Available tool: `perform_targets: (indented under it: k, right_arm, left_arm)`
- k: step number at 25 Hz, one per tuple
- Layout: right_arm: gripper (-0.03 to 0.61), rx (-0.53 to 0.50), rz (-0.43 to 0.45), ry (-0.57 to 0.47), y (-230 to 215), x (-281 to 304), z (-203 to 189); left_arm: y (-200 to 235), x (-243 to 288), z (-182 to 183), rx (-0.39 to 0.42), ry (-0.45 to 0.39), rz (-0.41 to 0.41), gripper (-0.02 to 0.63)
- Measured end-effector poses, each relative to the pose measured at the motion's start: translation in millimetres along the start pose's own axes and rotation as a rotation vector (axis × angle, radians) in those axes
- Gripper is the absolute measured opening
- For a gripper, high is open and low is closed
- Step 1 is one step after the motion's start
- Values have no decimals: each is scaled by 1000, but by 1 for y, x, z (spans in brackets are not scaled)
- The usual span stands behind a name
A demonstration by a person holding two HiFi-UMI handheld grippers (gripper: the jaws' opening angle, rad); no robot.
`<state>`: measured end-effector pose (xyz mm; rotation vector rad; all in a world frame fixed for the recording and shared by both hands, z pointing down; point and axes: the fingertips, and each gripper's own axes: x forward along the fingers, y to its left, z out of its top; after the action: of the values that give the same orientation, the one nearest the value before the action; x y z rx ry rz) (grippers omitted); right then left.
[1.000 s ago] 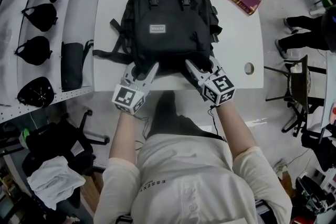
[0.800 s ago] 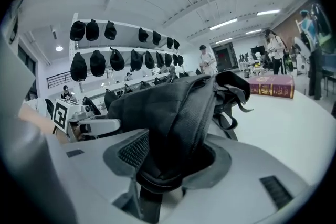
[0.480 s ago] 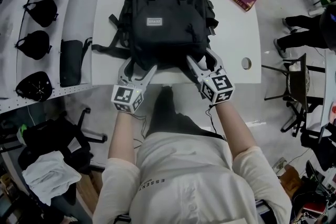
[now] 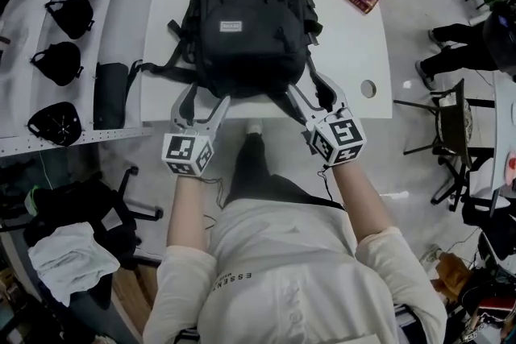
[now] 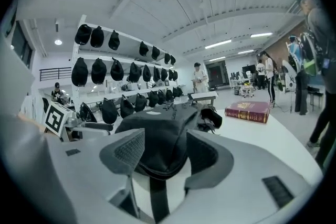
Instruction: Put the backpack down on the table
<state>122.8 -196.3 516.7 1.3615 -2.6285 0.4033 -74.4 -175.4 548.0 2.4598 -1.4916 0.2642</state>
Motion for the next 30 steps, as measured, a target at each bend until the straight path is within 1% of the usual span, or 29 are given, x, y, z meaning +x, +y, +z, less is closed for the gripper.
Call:
perform_targets:
  k: [3,6,7,8,10,12,13,14,15,16,17,21,25,28,30]
  right_arm:
    - [258,-28,43,-36,20,-10,22]
    - [256,-54,78,-55,36,-17,38]
    - [253,-63,89,-60,41,-18,43]
    - [235,-72,97,-64,46,-20,47]
    - [176,-75,100,-77,52,-25,54]
    - [100,-66,83,-96,55,-32,64]
    - [72,-63,73,-105,55,-35,69]
    - [51,-60,68,-114,56,-38,74]
    - [38,-58,68,-123,56,-41,78]
    - [28,-60,70,-133,57,-43,83]
    - [21,-64,72,-145,59,-46,89]
    - [15,-103,86,-188,66,-54,107]
    - [15,-150,128,-188,79,-58,114]
    - [15,-191,126,-196,83,-62,119]
    - [15,-201,122,-210,84,-64,123]
  left_arm:
    - [-10,-17,19,35,-25,8,328]
    - [-26,-30,46,65,-58,-31,321]
    - [-32,-34,55,76,-75,-50,302]
    - [-38,-38,64,91,-93,-65,292]
    - [-49,-44,79,132,-116,-85,267]
    - [-58,-50,93,162,-139,-93,221]
    - [-62,-54,101,164,-161,-92,197]
    - [-64,-58,109,161,-188,-89,157]
    - [-66,-63,117,159,-212,-85,95]
    - [-68,-66,124,164,-230,-84,55]
    - [-71,-69,129,175,-240,-85,35]
    - [-75,-70,144,217,-235,-92,3]
    - [-79,-73,155,231,-231,-109,3]
    - [-84,-72,162,250,-238,-129,3]
    - [-85,-73,166,248,-245,-134,3]
